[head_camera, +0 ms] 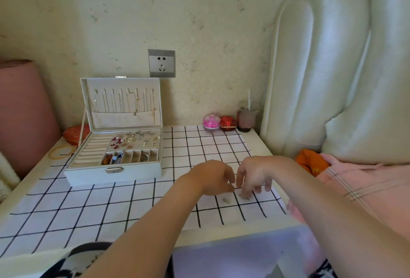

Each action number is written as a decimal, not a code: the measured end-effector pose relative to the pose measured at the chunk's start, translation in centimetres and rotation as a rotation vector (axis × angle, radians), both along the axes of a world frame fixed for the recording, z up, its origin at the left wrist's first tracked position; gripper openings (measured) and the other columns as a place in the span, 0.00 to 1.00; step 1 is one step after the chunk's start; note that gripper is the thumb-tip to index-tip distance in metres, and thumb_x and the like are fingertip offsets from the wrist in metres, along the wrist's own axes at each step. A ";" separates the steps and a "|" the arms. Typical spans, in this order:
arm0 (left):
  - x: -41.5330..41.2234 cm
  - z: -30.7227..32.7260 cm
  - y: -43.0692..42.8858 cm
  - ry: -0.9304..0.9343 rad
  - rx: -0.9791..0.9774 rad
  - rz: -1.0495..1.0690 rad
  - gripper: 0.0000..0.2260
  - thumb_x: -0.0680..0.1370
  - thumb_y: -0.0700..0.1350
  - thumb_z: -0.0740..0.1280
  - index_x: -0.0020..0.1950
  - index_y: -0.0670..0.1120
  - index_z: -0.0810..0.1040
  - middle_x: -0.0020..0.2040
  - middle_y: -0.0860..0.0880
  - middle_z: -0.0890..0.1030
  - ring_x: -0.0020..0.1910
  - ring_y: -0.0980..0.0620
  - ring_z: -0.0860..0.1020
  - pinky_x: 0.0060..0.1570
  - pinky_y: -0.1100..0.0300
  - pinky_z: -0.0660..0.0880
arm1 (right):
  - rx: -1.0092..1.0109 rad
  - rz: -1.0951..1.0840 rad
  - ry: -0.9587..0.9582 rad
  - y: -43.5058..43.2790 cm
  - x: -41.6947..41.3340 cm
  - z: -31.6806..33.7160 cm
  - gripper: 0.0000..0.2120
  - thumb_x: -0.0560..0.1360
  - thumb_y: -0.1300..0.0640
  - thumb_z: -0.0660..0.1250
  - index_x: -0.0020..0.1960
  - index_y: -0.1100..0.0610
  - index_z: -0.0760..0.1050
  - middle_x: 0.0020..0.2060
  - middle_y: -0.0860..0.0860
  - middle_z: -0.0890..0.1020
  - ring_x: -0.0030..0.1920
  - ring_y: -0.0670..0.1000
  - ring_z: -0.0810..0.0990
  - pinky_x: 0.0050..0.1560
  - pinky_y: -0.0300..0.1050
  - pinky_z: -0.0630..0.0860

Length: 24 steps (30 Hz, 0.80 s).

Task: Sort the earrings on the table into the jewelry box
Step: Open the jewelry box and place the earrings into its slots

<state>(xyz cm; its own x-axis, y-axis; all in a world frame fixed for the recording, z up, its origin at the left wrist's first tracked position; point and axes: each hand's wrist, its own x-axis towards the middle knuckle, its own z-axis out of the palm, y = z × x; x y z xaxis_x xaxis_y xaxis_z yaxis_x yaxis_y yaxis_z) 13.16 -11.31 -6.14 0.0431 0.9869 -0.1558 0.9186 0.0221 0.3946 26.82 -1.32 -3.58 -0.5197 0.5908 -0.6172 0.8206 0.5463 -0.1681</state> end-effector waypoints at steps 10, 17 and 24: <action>0.9 -1.8 0.7 -0.002 0.081 0.002 0.14 0.71 0.55 0.74 0.55 0.55 0.83 0.51 0.55 0.79 0.49 0.56 0.72 0.47 0.58 0.74 | -0.026 -0.076 0.084 0.6 -0.4 -0.9 0.13 0.72 0.67 0.73 0.56 0.59 0.81 0.42 0.59 0.87 0.41 0.55 0.87 0.43 0.46 0.84; 2.3 -2.9 1.1 -0.015 0.163 -0.001 0.10 0.71 0.56 0.74 0.51 0.58 0.84 0.49 0.57 0.81 0.53 0.54 0.74 0.46 0.56 0.73 | -0.044 -0.149 0.286 1.4 0.0 -0.1 0.18 0.72 0.72 0.70 0.59 0.57 0.79 0.48 0.62 0.85 0.44 0.55 0.86 0.41 0.47 0.84; 0.9 -2.4 0.8 -0.025 0.181 0.004 0.06 0.74 0.53 0.72 0.49 0.54 0.84 0.47 0.58 0.83 0.46 0.58 0.76 0.53 0.59 0.71 | -0.046 -0.213 0.538 1.4 -0.4 0.3 0.14 0.74 0.71 0.66 0.54 0.56 0.80 0.41 0.58 0.83 0.37 0.51 0.83 0.32 0.42 0.80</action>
<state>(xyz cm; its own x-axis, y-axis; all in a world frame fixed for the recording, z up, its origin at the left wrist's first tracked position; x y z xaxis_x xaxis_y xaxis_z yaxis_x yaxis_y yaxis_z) 14.07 -10.49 -8.52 0.0407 0.9989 0.0253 0.9083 -0.0475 0.4156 26.39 0.05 -3.24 -0.6402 0.6954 -0.3265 0.7038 0.3605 -0.6121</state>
